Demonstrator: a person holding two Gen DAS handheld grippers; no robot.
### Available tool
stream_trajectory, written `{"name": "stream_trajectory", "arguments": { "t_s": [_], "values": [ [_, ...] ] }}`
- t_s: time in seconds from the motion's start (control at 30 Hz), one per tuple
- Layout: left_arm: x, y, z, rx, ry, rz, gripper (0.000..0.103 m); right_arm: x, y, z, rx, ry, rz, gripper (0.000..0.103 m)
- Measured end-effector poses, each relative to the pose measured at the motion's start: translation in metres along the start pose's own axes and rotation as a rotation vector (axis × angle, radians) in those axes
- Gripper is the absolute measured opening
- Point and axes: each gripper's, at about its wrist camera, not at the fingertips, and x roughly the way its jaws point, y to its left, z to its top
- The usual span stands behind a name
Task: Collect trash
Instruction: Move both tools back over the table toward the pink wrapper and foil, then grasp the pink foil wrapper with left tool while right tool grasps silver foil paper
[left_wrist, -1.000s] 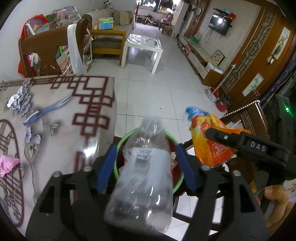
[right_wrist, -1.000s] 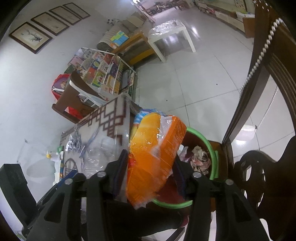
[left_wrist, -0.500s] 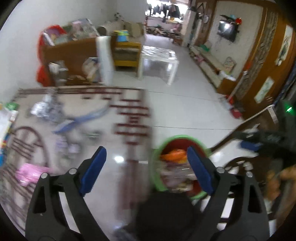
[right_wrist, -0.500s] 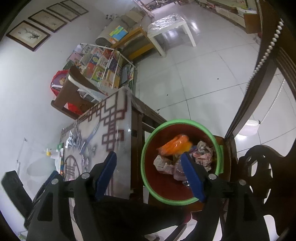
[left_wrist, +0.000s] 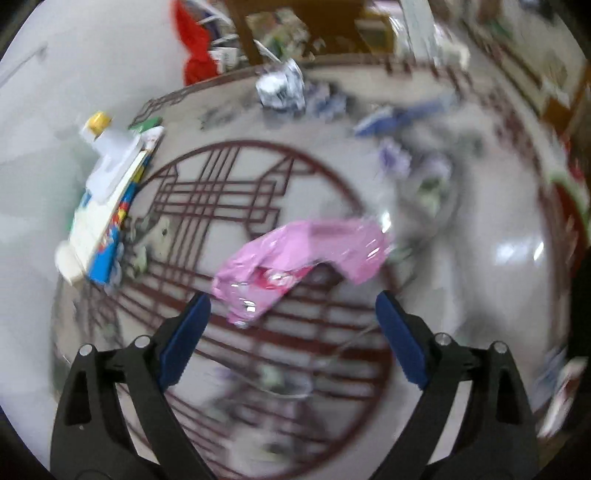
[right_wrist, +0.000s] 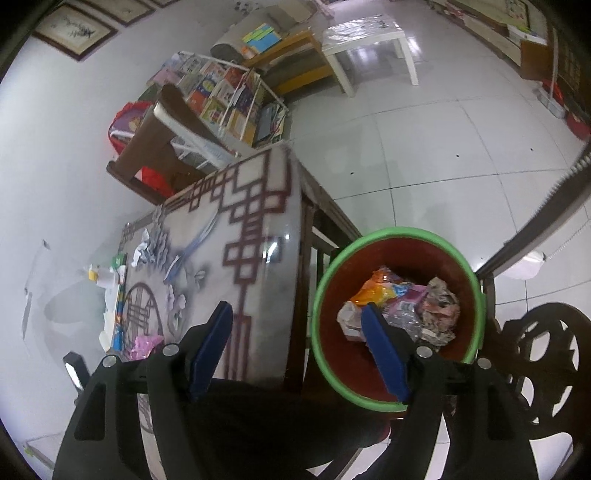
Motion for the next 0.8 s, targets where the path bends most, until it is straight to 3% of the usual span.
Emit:
{"name": "stream_trajectory", "arguments": {
  "t_s": [0.17, 0.4, 0.47, 0.5, 0.57, 0.6, 0.67, 0.8],
  "values": [
    [0.022, 0.0, 0.011, 0.144, -0.011, -0.036, 0.089, 0.013, 0.028, 0.002, -0.05, 0.025, -0.016, 0.071],
    [0.05, 0.005, 0.029, 0.082, 0.003, -0.148, 0.085, 0.03, 0.077, 0.007, -0.141, 0.045, -0.027, 0.071],
    [0.052, 0.01, 0.029, 0.033, -0.001, -0.168, 0.063, 0.037, 0.096, 0.009, -0.178, 0.053, -0.019, 0.071],
    [0.053, 0.013, 0.029, 0.004, -0.001, -0.177, 0.043, 0.042, 0.107, 0.01, -0.197, 0.059, -0.013, 0.071],
    [0.051, 0.025, 0.027, -0.085, -0.01, -0.195, 0.025, 0.052, 0.127, 0.01, -0.237, 0.076, 0.0, 0.071],
    [0.048, 0.032, 0.025, -0.134, -0.018, -0.213, 0.011, 0.057, 0.137, 0.01, -0.258, 0.084, 0.005, 0.071],
    [0.036, 0.044, 0.016, -0.231, -0.05, -0.22, 0.004, 0.072, 0.162, 0.009, -0.313, 0.109, 0.014, 0.071],
    [0.012, 0.056, -0.005, -0.345, -0.087, -0.222, 0.004, 0.106, 0.216, 0.004, -0.433, 0.163, 0.044, 0.071]
  ]
}}
